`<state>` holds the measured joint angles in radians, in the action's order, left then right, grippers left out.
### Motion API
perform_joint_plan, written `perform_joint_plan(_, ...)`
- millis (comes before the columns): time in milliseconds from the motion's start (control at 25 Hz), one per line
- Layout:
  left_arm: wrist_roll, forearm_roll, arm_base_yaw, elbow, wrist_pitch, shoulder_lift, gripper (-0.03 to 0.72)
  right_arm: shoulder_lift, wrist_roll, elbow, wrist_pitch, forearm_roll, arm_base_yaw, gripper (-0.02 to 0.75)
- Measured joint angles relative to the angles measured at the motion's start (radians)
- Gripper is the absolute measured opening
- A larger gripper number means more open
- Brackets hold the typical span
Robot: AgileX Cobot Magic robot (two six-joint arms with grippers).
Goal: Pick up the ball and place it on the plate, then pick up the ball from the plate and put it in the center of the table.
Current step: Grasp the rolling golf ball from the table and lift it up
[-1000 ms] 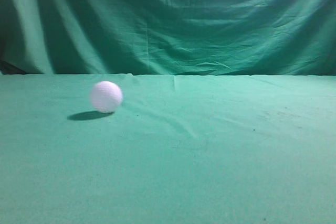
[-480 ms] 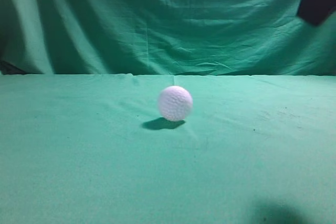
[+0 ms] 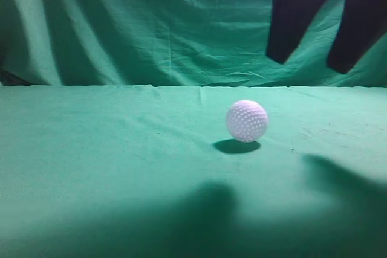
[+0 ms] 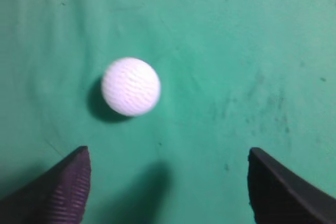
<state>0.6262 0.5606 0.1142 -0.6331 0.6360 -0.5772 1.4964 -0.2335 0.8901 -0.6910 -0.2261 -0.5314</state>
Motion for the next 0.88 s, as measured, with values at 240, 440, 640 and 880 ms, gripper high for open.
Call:
perform_joint_plan(240, 0.002, 0.002, 0.0, 0.045, -0.014, 0.105, 0.0, 0.098, -0.055, 0.082, -0.026, -0.045, -0.005, 0.538)
perform_joint_plan(440, 0.002, 0.002, 0.0, 0.045, -0.014, 0.115, 0.0, 0.185, -0.068, 0.149, -0.044, -0.045, -0.005, 0.538)
perform_joint_plan(640, 0.002, 0.001, 0.0, 0.045, -0.014, 0.115, 0.0, 0.271, -0.072, 0.205, -0.066, -0.029, -0.005, 0.538)
perform_joint_plan(880, 0.004, -0.001, 0.0, 0.045, -0.014, 0.115, 0.0, 0.347, -0.072, 0.245, -0.071, 0.02, -0.005, 0.538)
